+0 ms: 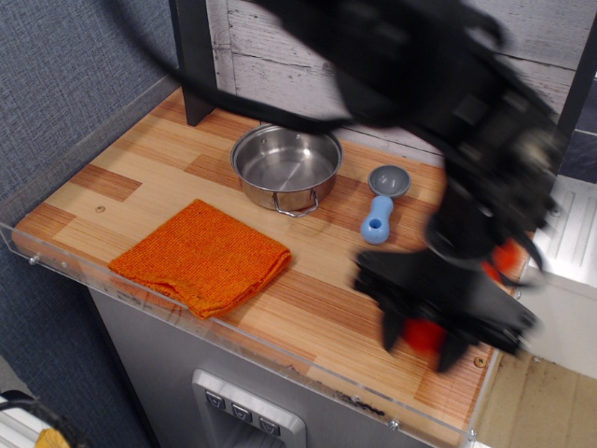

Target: Place the red balloon in the front edge of the table

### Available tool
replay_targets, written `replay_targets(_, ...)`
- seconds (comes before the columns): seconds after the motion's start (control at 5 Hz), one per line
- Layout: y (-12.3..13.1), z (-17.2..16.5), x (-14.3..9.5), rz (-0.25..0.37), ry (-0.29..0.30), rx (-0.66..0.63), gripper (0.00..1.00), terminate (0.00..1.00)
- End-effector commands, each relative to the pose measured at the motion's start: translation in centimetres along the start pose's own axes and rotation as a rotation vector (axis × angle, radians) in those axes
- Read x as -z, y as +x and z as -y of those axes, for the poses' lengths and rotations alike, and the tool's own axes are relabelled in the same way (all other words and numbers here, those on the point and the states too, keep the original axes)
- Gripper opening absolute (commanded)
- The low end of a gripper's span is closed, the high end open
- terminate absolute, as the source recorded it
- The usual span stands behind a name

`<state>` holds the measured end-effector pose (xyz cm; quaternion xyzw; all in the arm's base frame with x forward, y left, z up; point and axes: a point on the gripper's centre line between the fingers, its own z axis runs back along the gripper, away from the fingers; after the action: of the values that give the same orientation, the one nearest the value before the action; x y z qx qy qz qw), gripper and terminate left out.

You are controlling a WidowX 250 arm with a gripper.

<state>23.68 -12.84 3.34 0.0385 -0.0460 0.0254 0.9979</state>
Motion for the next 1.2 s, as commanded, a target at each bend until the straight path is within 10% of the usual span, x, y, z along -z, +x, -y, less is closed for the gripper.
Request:
replay_targets(0.0,0.4,0.5,0.4,0.046,-0.024,-0.006,0.0,0.0)
replay_targets(0.8,-0.9,-6.2,1.7,0.022,-0.012,-0.185,0.0,0.0)
replay_targets(1.0,-0.9,-6.2,2.2,-0.022,-0.033,-0.173,1.0,0.0)
